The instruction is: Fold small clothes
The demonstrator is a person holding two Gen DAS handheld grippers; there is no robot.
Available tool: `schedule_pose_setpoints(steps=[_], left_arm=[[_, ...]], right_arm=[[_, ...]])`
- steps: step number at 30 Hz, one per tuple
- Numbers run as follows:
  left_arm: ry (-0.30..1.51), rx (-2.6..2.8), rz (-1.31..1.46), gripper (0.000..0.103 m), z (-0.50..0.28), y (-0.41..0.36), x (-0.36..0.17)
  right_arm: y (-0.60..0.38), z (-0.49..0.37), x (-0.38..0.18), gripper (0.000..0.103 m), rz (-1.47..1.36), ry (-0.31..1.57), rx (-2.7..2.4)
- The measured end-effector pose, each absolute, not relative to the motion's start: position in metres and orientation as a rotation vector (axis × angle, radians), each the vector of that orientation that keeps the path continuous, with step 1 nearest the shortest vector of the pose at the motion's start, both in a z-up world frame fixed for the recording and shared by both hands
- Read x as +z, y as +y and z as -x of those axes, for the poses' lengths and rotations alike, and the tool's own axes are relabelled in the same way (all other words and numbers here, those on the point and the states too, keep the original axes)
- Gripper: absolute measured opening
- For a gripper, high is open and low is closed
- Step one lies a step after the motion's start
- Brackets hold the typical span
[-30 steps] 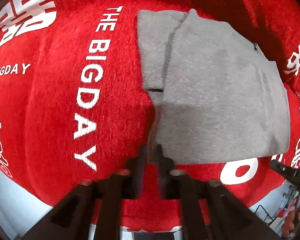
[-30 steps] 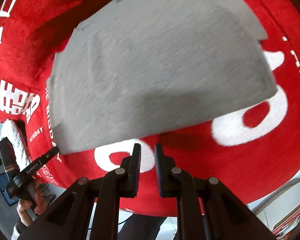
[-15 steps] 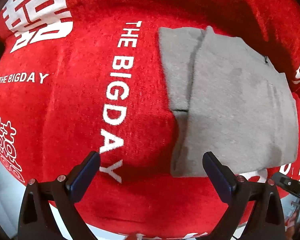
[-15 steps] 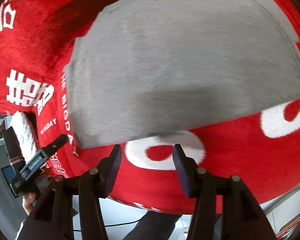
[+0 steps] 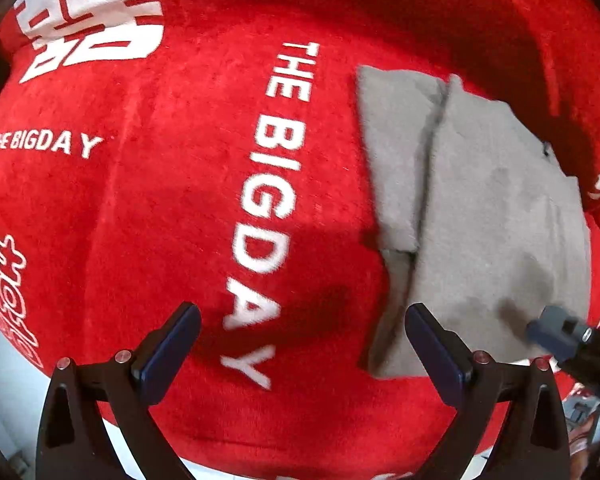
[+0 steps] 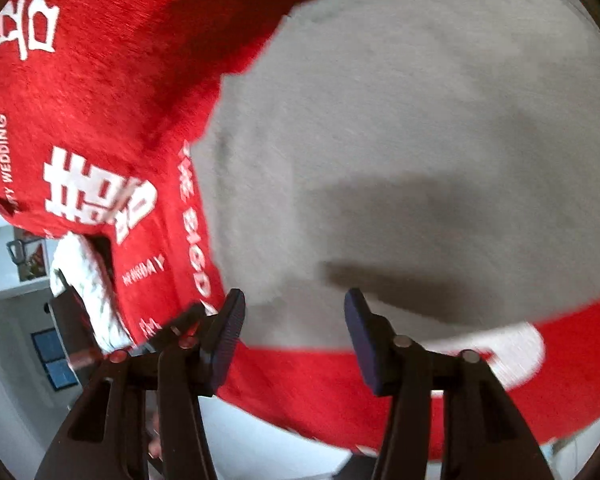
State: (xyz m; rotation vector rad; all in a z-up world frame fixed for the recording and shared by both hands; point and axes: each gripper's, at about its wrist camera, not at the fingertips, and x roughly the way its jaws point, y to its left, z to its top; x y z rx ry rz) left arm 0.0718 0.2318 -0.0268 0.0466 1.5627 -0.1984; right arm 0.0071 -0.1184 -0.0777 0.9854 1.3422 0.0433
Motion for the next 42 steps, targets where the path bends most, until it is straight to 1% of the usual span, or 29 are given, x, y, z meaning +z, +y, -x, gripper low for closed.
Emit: schedule_pose_setpoints(steps=[1,7,10,13,16,21,23,24,25,26,27,29,31,37,40,42], left_arm=[[1.562,-0.194,-0.052,0.102,-0.074,0.233,-0.027],[1.524,-0.156,-0.103,0.102,-0.087,0.239,-0.031],[1.503,-0.138,-0.135,0.102,-0.094,0.241,-0.034],[1.496,-0.124,-0.139,0.102,-0.092,0.243,-0.037],[1.495,-0.120,-0.123,0.102,-0.092,0.250,-0.041],[1.511,-0.140,-0.099,0.102,-0.092,0.252,-0.045],[1.517,-0.148,-0.084,0.102,-0.093,0.251,-0.045],[1.521,-0.153,-0.077,0.102,-0.093,0.250,-0.046],[1.523,-0.156,-0.070,0.102,-0.093,0.249,-0.047],[1.526,-0.159,-0.064,0.102,-0.094,0.249,-0.049],[1.530,-0.163,-0.057,0.102,-0.096,0.248,-0.051],[1.538,-0.169,-0.049,0.102,-0.098,0.245,-0.053],[1.549,-0.183,-0.036,0.102,-0.100,0.243,-0.055],[1.573,-0.218,-0.004,0.102,-0.110,0.231,-0.061],[1.570,-0.245,0.004,0.102,-0.114,0.223,-0.061],[1.594,-0.292,0.063,0.102,-0.117,0.220,-0.063]], right_arm=[[-0.114,-0.018,-0.080,0.024,-0.979,1.345,0.050],[-0.086,-0.076,-0.097,0.024,-0.929,1.351,0.108],[-0.068,-0.091,-0.113,0.024,-0.903,1.398,0.127],[-0.051,-0.090,-0.121,0.023,-0.893,1.447,0.160],[-0.041,-0.085,-0.114,0.023,-0.851,1.468,0.215],[-0.051,-0.065,-0.104,0.024,-0.889,1.470,0.220],[-0.062,-0.053,-0.102,0.028,-0.925,1.468,0.193],[-0.069,-0.047,-0.101,0.038,-0.954,1.465,0.175],[-0.075,-0.040,-0.101,0.053,-0.983,1.458,0.159],[-0.084,-0.031,-0.101,0.059,-1.027,1.443,0.139],[-0.090,-0.023,-0.101,0.062,-1.058,1.432,0.128],[-0.101,-0.006,-0.102,0.062,-1.117,1.425,0.105],[-0.109,0.009,-0.105,0.066,-1.171,1.422,0.088],[-0.121,0.056,-0.126,0.066,-1.295,1.428,0.023],[-0.123,0.069,-0.137,0.066,-1.386,1.373,0.004],[-0.126,0.075,-0.147,0.066,-1.483,1.314,-0.014]])
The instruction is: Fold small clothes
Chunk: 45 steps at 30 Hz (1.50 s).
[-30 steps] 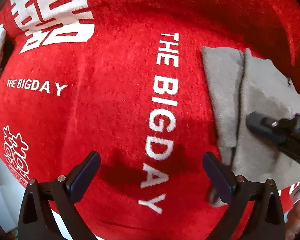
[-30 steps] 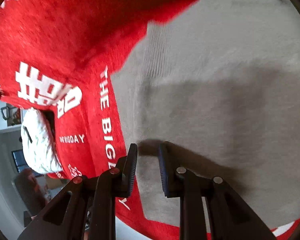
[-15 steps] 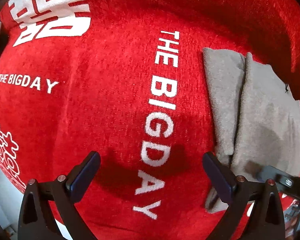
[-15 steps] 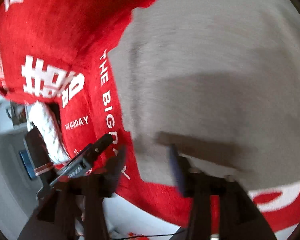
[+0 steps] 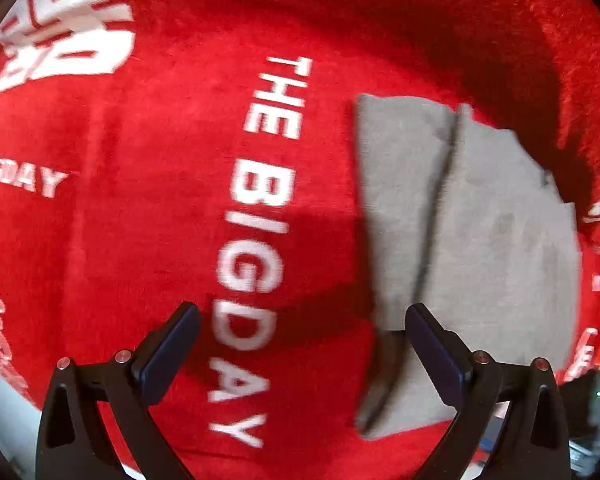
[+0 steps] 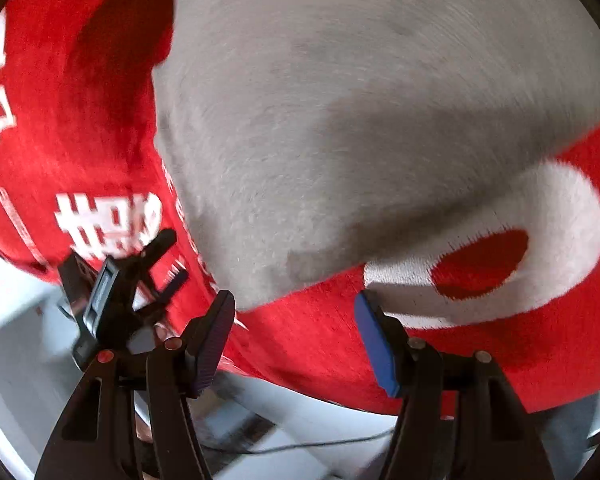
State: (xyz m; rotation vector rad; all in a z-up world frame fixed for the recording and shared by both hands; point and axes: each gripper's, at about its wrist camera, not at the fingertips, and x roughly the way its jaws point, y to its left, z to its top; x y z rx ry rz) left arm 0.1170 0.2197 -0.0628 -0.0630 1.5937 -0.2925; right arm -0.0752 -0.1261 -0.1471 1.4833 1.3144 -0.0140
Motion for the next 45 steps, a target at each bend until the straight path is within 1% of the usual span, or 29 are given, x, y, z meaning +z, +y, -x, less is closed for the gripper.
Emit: schedule_pose_setpoints(steps=[2,5,9,10,11,12,13,15,19,24,26,27,28,30,34,35,36,37,38,41,42,44,45], left_arm=[[1.620,-0.346,0.165,0.102,-0.121,0.218,-0.066],[1.620,-0.375,0.225,0.102,-0.126,0.215,-0.066],[1.635,-0.443,0.285,0.102,-0.135,0.203,-0.068],[1.641,-0.461,0.304,0.102,-0.135,0.201,-0.070],[1.649,-0.479,0.321,0.102,-0.136,0.199,-0.072],[1.657,-0.496,0.333,0.102,-0.138,0.196,-0.074],[1.666,-0.510,0.342,0.102,-0.139,0.194,-0.075],[1.686,-0.540,0.369,0.102,-0.139,0.189,-0.078],[1.716,-0.573,0.434,0.102,-0.141,0.177,-0.083],[1.741,-0.683,0.552,0.102,-0.146,0.147,-0.085],[1.732,-0.713,0.537,0.102,-0.145,0.129,-0.080],[1.720,-0.725,0.503,0.100,-0.144,0.122,-0.076],[1.708,-0.733,0.459,0.088,-0.142,0.114,-0.073],[1.711,-0.729,0.369,0.076,-0.139,0.104,-0.071],[1.715,-0.683,0.239,0.075,-0.131,0.098,-0.079],[1.714,-0.676,0.226,0.075,-0.130,0.099,-0.080],[1.715,-0.661,0.207,0.075,-0.128,0.099,-0.082],[1.716,-0.658,0.204,0.075,-0.128,0.100,-0.083],[1.713,-0.655,0.206,0.075,-0.128,0.099,-0.083],[1.713,-0.648,0.198,0.075,-0.128,0.097,-0.084],[1.712,-0.647,0.194,0.075,-0.128,0.096,-0.085],[1.708,-0.640,0.173,0.075,-0.127,0.091,-0.085],[1.705,-0.634,0.162,0.075,-0.126,0.089,-0.085]], right_arm=[[-0.128,0.077,-0.154,0.066,-1.569,1.241,-0.021],[-0.129,0.071,-0.160,0.066,-1.634,1.140,-0.027],[-0.124,0.058,-0.169,0.068,-1.731,1.073,-0.001],[-0.123,0.054,-0.171,0.063,-1.758,1.072,0.011],[-0.124,0.052,-0.172,0.053,-1.780,1.063,0.020],[-0.127,0.051,-0.171,0.023,-1.808,1.044,0.039],[-0.128,0.048,-0.169,0.011,-1.828,1.020,0.066],[-0.132,0.043,-0.157,0.011,-1.823,0.969,0.137],[-0.144,0.036,-0.128,0.010,-1.732,0.953,0.241],[-0.140,0.031,-0.119,0.010,-1.641,1.016,0.290],[-0.136,0.036,-0.122,0.010,-1.618,1.065,0.294],[-0.133,0.039,-0.123,0.010,-1.590,1.103,0.295],[-0.131,0.042,-0.125,0.011,-1.549,1.158,0.294],[-0.128,0.051,-0.129,0.014,-1.469,1.272,0.275],[-0.137,0.071,-0.129,0.015,-1.357,1.427,0.255],[-0.147,0.077,-0.124,0.020,-1.316,1.445,0.236],[-0.155,0.080,-0.119,0.041,-1.291,1.452,0.221],[-0.164,0.083,-0.113,0.068,-1.267,1.448,0.204],[-0.178,0.086,-0.102,0.074,-1.244,1.412,0.193],[-0.208,0.083,-0.077,0.073,-1.186,1.323,0.174],[-0.218,0.077,-0.067,0.070,-1.150,1.290,0.146],[-0.231,0.061,-0.056,0.049,-1.096,1.250,0.096],[-0.236,0.053,-0.055,0.025,-1.069,1.245,0.068]])
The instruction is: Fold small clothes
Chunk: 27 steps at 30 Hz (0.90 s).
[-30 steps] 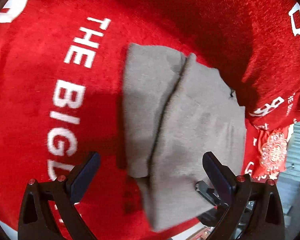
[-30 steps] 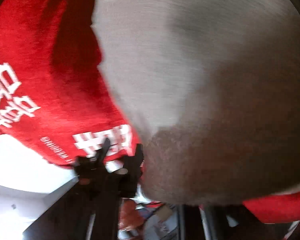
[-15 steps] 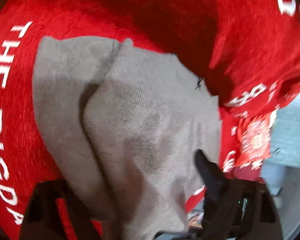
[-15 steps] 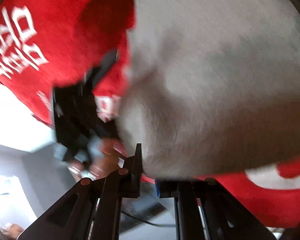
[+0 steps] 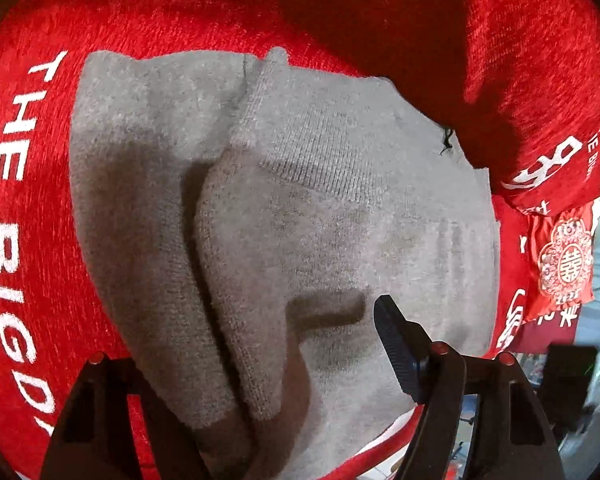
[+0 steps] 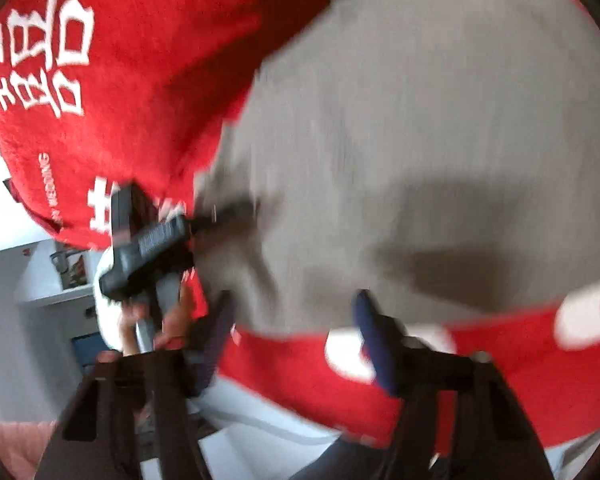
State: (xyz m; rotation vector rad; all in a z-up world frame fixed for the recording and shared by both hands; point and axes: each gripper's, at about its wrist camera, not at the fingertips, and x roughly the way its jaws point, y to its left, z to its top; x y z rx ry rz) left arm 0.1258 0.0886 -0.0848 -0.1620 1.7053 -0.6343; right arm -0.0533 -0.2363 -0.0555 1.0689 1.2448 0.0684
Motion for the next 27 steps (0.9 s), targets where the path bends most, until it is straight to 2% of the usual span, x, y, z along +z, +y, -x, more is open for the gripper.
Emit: schedule_pose_setpoints(steps=[1,5,7,10,13,18,22,27], left_arm=[[1.703,-0.631,0.157,0.075,-0.125,0.087,-0.085],[1.683,-0.615,0.110,0.072,-0.123,0.080,-0.083],[1.651,-0.595,0.039,0.042,-0.120,0.077,-0.081],[1.626,-0.578,0.022,0.024,-0.120,0.079,-0.080],[1.613,-0.575,0.109,0.019,-0.121,0.087,-0.072],[1.505,-0.670,0.151,0.018,-0.115,0.068,-0.022],[1.422,-0.809,0.163,0.018,-0.108,0.018,0.025],[1.362,-0.991,0.094,0.018,-0.079,-0.074,0.056]], right_arm=[[-0.240,0.044,-0.057,0.008,-1.038,1.250,0.035],[-0.237,0.008,-0.075,0.007,-0.930,1.291,-0.028],[-0.230,-0.001,-0.094,0.007,-0.934,1.353,-0.003],[-0.233,0.005,-0.102,0.006,-1.014,1.311,0.029],[-0.242,0.014,-0.107,0.006,-1.097,1.301,0.063],[-0.259,0.034,-0.099,0.007,-1.136,1.293,0.103],[-0.286,0.059,-0.086,0.008,-1.175,1.244,0.109],[-0.336,0.098,-0.072,0.008,-1.244,1.147,0.054]])
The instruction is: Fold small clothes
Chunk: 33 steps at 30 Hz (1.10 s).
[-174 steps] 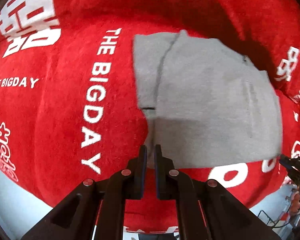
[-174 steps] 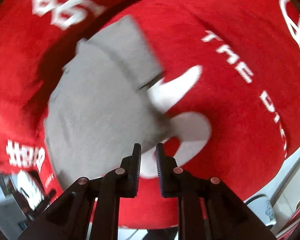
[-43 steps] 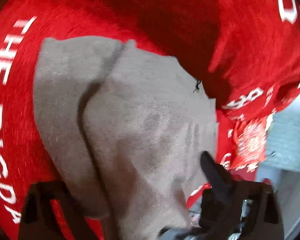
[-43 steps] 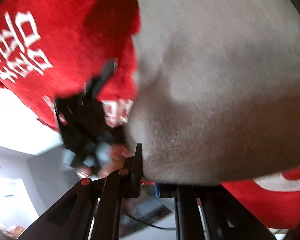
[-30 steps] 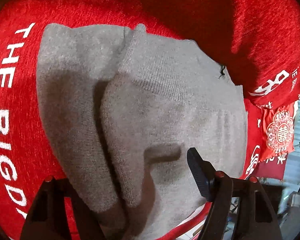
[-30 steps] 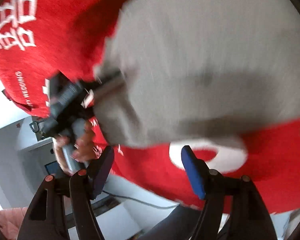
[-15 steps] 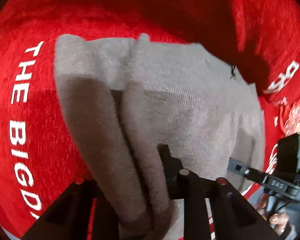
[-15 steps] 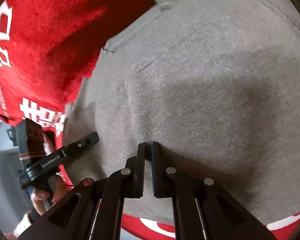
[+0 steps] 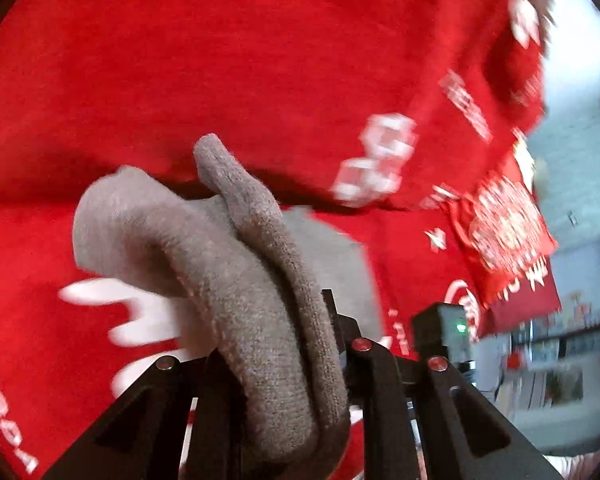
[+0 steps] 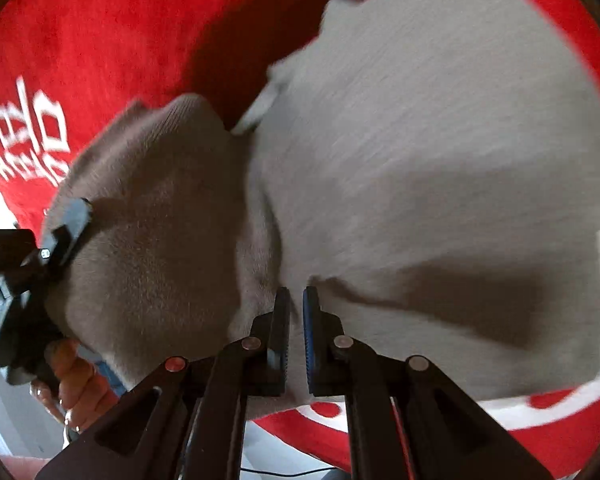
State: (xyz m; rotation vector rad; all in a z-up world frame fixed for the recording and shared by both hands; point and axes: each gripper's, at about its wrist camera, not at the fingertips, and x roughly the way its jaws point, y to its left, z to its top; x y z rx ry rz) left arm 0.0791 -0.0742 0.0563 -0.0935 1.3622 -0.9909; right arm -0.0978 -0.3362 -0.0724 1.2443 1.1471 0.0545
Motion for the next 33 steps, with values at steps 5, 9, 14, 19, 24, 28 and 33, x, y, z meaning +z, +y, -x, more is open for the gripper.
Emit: schedule_pose_setpoints(steps=[5,9,14,19,24,28,33], left_arm=[[1.354,-1.111,-0.071,0.018,-0.027,-0.172,0.045],[1.395,-1.062,-0.248,0.018,0.004,-0.228,0.003],[1.343,-1.042,-0.405,0.019,0.028,-0.239,-0.002],[1.248,-0.992,-0.425,0.100,0.028,-0.241,0.022],[1.186,-0.970,-0.384,0.100,0.018,-0.228,0.047],[1.167,-0.898,-0.330,0.100,0.001,-0.205,0.059],[1.236,-0.747,-0.331,0.099,-0.028,-0.164,0.037]], right_arm=[[-0.376,0.135,-0.083,0.008,-1.310,1.116,-0.011],[-0.395,0.161,-0.104,0.008,-1.411,1.105,-0.032],[-0.391,0.162,-0.118,0.008,-1.488,1.070,-0.005],[-0.410,0.168,-0.121,0.008,-1.492,1.072,-0.007],[-0.433,0.185,-0.125,0.008,-1.607,0.966,-0.010],[-0.457,0.208,-0.137,0.008,-1.814,0.769,0.004],[-0.460,0.216,-0.153,0.039,-1.930,0.705,0.040]])
